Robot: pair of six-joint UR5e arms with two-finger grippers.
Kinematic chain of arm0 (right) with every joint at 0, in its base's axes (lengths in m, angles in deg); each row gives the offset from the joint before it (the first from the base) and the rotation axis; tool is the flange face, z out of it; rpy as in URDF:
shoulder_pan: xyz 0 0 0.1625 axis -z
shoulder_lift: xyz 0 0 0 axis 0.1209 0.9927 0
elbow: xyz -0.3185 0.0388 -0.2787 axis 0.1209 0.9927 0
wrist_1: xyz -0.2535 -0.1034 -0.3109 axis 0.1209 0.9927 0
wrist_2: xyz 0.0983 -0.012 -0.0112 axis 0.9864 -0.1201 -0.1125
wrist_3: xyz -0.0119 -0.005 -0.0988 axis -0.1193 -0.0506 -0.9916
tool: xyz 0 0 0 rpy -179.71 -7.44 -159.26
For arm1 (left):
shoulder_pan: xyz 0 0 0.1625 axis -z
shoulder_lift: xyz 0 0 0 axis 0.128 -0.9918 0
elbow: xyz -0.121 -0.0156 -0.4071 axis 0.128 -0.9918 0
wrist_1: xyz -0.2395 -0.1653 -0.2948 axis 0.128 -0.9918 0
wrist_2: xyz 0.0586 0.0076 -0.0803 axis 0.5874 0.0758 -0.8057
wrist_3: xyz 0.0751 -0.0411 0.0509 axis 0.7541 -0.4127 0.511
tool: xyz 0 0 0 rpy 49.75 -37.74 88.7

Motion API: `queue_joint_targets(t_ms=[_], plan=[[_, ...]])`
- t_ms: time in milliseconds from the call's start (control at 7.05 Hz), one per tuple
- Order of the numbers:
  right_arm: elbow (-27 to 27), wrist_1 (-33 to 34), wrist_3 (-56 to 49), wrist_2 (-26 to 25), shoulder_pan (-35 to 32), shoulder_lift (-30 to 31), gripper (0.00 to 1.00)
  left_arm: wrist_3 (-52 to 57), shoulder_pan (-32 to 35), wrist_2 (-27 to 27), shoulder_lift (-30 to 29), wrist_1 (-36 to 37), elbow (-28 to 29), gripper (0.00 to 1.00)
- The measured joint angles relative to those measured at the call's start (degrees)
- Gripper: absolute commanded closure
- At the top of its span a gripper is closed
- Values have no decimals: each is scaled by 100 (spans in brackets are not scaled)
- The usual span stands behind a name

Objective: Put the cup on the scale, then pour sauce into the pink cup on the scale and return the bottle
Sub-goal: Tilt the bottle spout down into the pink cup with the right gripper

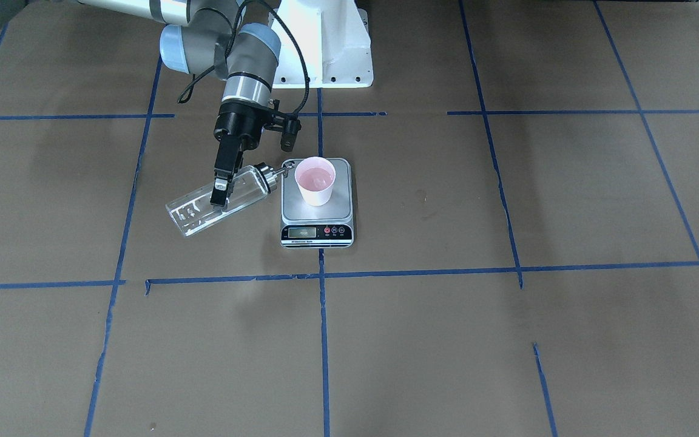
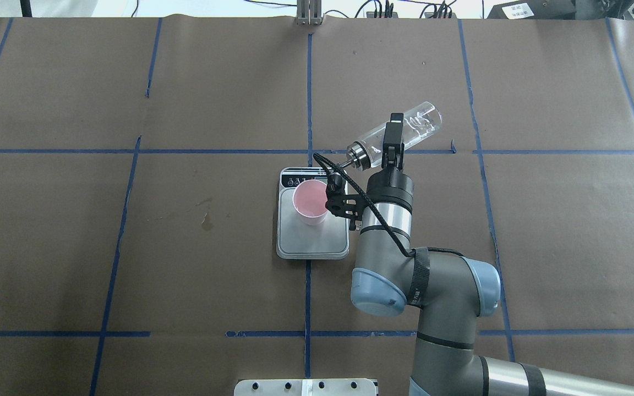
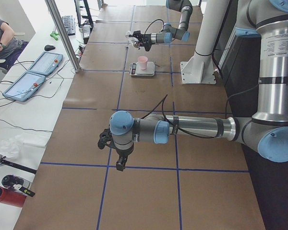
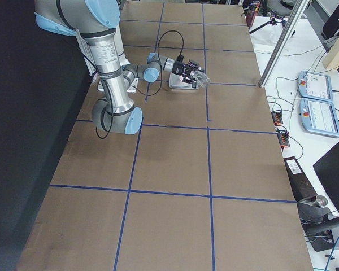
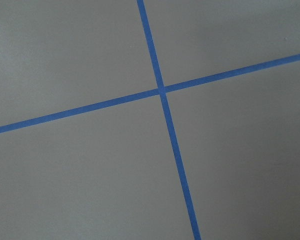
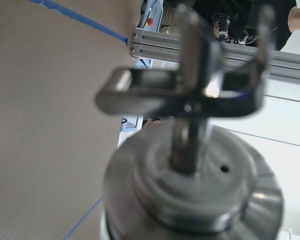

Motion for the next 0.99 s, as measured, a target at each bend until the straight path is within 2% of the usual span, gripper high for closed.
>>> queue_joint_targets(t_ms=[993], plan=[[12,4,-967,-616,97,-15,100,0,-1,0,-5,-12,5,0]])
